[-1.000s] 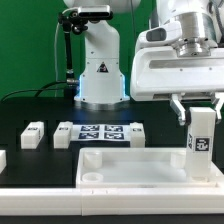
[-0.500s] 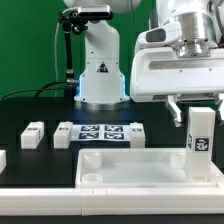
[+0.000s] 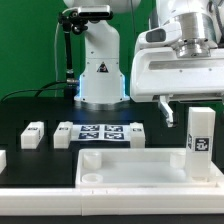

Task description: Assemble desk

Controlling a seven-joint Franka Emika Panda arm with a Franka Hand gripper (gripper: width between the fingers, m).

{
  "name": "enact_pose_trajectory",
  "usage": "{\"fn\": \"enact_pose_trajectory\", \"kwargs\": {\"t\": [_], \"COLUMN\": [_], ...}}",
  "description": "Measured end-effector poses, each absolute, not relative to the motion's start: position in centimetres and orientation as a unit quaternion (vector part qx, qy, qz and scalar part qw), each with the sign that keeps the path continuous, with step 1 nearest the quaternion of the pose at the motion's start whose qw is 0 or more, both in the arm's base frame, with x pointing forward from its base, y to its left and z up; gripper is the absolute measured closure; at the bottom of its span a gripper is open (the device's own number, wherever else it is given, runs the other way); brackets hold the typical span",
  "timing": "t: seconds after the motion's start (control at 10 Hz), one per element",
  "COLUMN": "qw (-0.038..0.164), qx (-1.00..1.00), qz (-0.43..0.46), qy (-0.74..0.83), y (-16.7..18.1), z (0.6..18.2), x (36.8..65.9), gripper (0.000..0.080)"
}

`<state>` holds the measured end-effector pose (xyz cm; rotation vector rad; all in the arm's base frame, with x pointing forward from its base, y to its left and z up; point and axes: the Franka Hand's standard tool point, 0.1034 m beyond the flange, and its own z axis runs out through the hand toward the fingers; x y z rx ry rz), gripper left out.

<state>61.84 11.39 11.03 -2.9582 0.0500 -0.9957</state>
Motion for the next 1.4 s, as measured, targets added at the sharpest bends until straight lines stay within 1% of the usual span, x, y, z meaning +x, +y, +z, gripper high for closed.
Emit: {"fn": "enact_pose_trajectory", "kwargs": {"t": [0.5, 0.6, 0.7, 0.8, 0.9, 1.0, 1.1, 1.2, 1.4], "qw": [0.011, 0.018, 0.022, 0.032, 0.045, 0.052, 0.056, 0.059, 0.057], "qx": [-0.948, -0.955, -0.956, -0.966, -0.977, -0.982, -0.986, -0.993, -0.996], "qz": [-0.317, -0.296, -0.293, -0.257, -0.208, -0.181, -0.153, -0.102, -0.045], "qy": [0.016, 0.017, 0.019, 0.02, 0.022, 0.026, 0.028, 0.028, 0.048], "y": [11.4, 11.7, 11.6, 11.8, 12.0, 11.8, 11.8, 11.5, 10.5], "z": [11.0, 11.1, 11.9, 11.4, 11.3, 11.4, 11.1, 11.1, 11.1], "x": [61.8, 61.9, 62.2, 61.9, 61.9, 62.2, 62.1, 61.8, 62.2], "gripper": [0.015, 0.015, 0.015, 0.015, 0.015, 0.015, 0.015, 0.015, 0.015]}}
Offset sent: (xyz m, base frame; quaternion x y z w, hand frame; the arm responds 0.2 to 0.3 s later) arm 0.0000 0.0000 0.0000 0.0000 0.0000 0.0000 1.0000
